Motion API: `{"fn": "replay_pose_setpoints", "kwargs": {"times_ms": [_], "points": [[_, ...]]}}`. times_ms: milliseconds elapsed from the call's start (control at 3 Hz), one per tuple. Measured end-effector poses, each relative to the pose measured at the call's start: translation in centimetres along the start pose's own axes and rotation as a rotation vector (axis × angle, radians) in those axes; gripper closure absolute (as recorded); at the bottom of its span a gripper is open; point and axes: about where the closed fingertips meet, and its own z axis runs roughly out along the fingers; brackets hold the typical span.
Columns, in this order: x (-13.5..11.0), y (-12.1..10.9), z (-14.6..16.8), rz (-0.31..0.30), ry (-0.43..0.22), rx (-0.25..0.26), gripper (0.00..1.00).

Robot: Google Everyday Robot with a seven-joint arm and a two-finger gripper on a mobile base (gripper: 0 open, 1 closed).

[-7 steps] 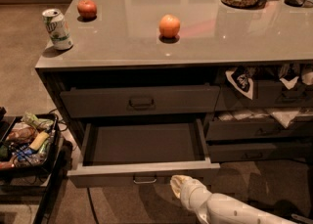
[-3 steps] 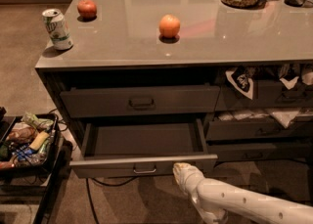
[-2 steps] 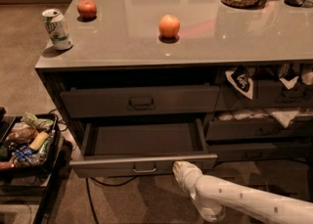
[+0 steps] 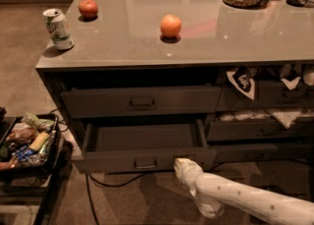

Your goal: Close middle drawer

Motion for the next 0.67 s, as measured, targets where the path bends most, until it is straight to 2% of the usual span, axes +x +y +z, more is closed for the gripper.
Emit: {"fn": "replay_pose_setpoints", "kwargs": {"times_ms": [667], "points": [[0.4,-1.9,2.4,0.008,-0.014,0.049,1.00]]}}
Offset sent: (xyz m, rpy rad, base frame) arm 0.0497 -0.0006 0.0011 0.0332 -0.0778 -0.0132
